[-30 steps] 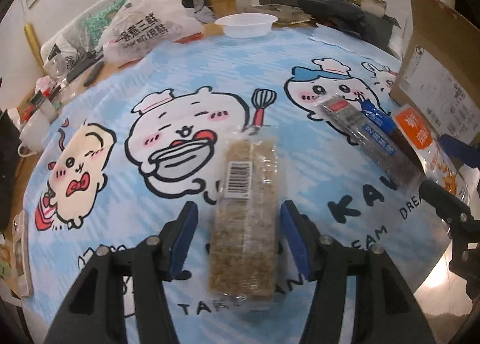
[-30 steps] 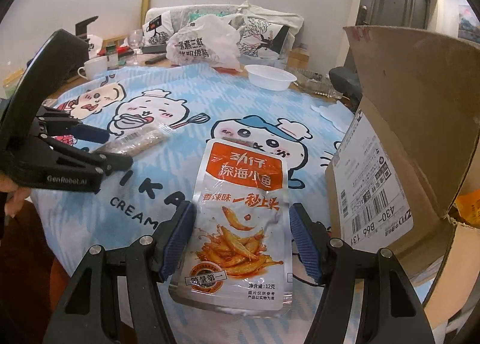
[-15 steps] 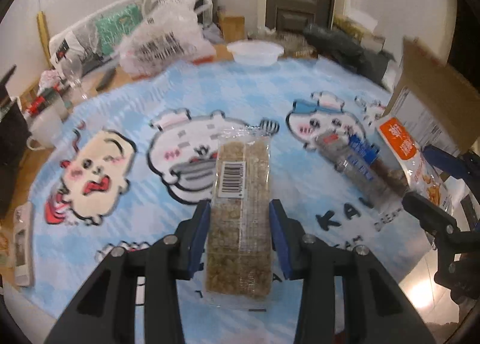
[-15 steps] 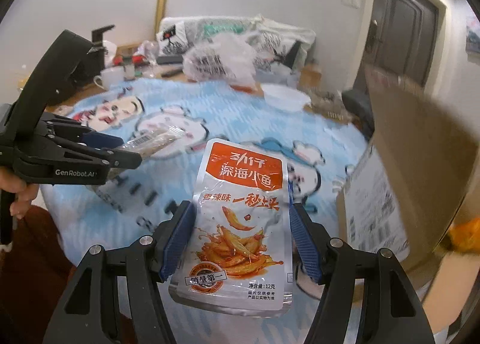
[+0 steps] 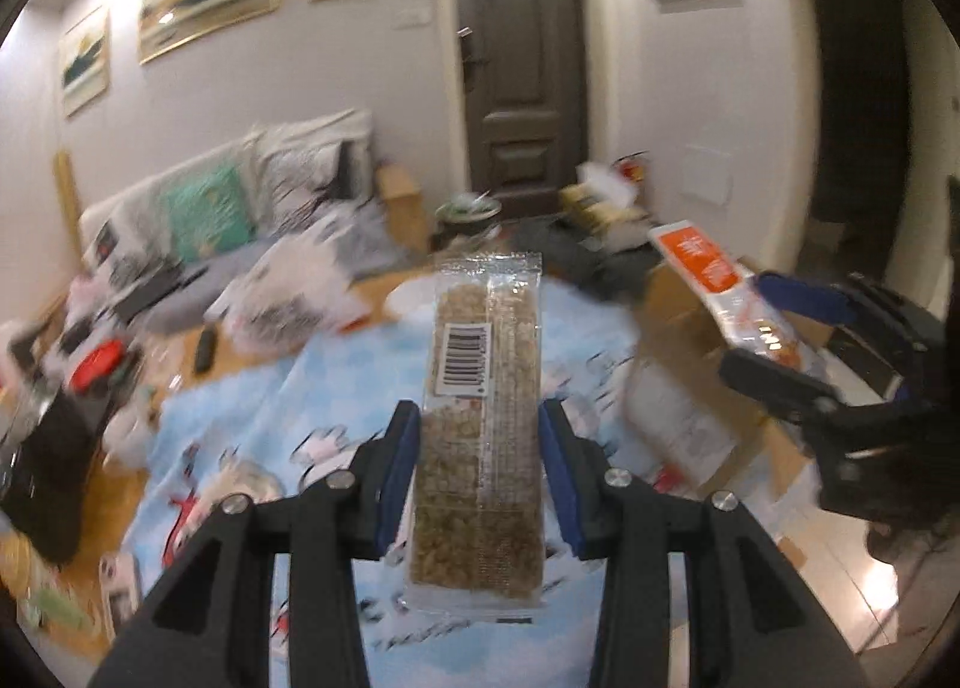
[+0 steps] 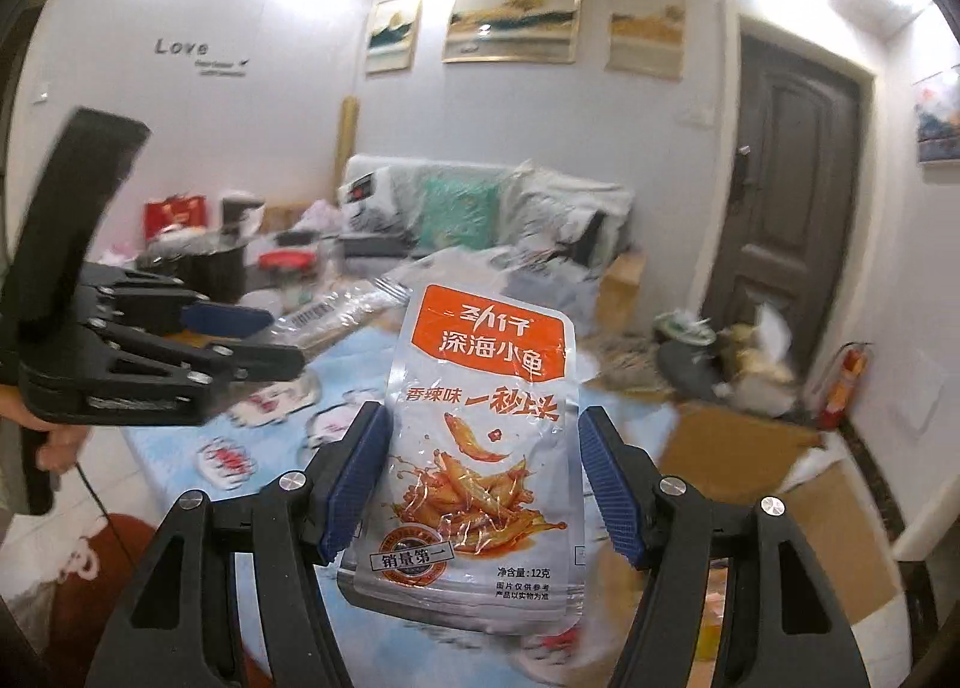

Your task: Organize snacks

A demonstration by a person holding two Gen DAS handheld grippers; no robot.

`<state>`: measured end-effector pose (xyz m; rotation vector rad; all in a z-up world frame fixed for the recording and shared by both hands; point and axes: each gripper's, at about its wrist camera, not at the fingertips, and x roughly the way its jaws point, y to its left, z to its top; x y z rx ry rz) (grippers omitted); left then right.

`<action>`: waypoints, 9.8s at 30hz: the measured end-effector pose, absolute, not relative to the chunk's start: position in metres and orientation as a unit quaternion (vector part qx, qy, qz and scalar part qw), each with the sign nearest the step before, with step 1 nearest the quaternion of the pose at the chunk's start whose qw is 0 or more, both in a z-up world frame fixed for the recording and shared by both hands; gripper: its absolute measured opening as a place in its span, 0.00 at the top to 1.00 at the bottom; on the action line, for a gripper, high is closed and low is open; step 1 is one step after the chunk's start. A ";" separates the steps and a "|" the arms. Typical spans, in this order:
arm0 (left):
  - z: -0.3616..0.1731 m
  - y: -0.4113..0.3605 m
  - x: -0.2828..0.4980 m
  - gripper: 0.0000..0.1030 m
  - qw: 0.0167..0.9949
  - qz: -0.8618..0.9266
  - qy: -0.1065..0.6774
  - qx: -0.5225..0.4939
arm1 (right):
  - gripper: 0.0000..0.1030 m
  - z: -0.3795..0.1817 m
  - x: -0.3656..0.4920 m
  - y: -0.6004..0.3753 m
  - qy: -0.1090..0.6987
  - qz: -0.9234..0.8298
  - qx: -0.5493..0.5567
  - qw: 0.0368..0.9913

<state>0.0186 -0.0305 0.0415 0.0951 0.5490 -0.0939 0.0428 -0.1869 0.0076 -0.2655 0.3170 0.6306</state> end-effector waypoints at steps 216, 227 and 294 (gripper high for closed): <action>0.034 -0.216 0.134 0.64 0.923 -0.191 0.330 0.060 | 0.87 -0.010 0.118 -0.335 0.261 0.181 -0.087 0.944; -0.008 -0.227 0.172 0.64 0.896 -0.182 0.398 0.080 | 0.87 -0.043 0.161 -0.331 0.315 0.200 -0.093 0.923; 0.003 -0.063 0.020 0.01 0.975 0.062 0.211 -0.019 | 0.00 -0.009 0.050 -0.287 0.130 0.271 -0.004 0.954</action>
